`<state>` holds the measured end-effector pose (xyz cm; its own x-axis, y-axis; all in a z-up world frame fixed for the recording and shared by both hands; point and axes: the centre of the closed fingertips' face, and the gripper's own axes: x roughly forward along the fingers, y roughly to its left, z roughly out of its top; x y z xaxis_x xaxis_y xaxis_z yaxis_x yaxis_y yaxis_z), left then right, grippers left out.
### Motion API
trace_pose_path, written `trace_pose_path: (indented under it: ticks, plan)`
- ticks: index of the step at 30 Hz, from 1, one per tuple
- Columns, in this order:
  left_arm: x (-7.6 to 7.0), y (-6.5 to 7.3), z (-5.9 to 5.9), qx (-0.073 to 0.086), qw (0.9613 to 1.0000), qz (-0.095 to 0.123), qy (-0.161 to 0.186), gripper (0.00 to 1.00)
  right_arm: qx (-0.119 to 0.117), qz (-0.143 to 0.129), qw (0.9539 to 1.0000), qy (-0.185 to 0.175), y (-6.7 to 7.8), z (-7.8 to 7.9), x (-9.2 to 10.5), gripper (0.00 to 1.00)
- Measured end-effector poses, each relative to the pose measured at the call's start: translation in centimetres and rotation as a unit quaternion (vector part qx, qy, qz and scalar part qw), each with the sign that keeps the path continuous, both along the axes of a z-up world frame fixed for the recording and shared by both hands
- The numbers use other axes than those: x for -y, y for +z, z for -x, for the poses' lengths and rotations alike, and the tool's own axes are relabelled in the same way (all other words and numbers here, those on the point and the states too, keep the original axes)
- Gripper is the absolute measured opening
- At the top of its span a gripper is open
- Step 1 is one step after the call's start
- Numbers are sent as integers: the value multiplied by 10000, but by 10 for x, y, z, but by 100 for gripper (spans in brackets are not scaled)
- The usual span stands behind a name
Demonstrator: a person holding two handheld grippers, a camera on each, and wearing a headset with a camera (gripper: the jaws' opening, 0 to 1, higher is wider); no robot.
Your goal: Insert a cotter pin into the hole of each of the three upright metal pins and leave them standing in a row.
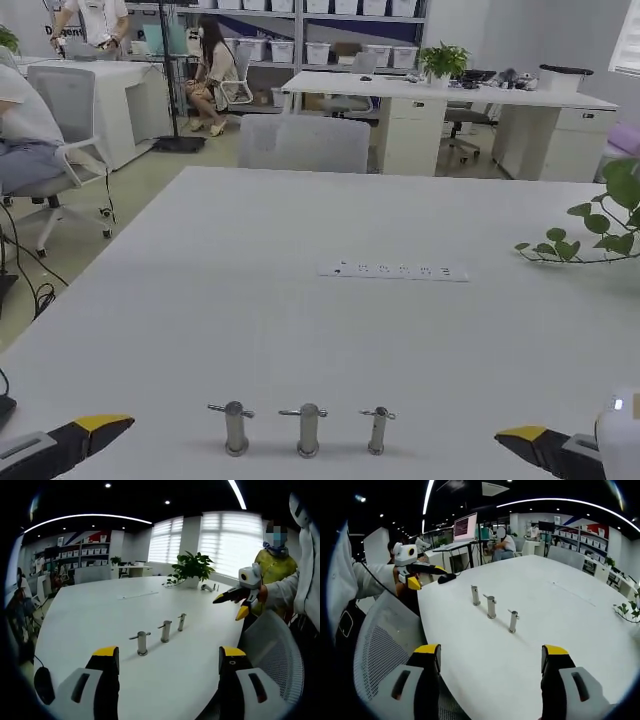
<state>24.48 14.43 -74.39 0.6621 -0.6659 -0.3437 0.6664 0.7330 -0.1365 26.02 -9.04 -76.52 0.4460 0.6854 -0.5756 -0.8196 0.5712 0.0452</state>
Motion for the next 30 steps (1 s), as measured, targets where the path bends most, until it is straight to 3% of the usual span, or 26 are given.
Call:
trace_pose_path:
  ticks: [30]
  plan:
    - [-2,0,3,-1,10000,-4,38,81,7,1,10000,3,-1,0,0,84]
